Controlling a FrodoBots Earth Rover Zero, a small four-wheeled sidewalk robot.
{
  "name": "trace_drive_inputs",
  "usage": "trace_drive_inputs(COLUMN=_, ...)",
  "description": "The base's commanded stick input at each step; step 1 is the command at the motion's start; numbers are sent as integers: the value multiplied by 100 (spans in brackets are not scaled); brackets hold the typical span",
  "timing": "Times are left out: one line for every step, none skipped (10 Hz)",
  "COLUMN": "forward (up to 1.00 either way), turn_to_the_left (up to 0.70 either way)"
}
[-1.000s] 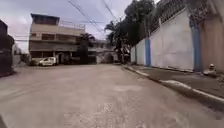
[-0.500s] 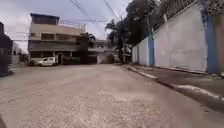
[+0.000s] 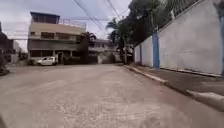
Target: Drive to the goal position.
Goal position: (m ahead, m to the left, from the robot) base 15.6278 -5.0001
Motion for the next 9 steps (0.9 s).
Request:
trace_drive_inputs(forward=100, turn_to_the_left=0)
trace_drive_inputs(forward=100, turn_to_the_left=0)
trace_drive_inputs(forward=100, turn_to_the_left=0)
trace_drive_inputs(forward=100, turn_to_the_left=0)
trace_drive_inputs(forward=100, turn_to_the_left=-6)
trace_drive_inputs(forward=100, turn_to_the_left=-25)
trace_drive_inputs(forward=100, turn_to_the_left=-37)
trace_drive_inputs(forward=100, turn_to_the_left=-20)
trace_drive_inputs(forward=100, turn_to_the_left=-1)
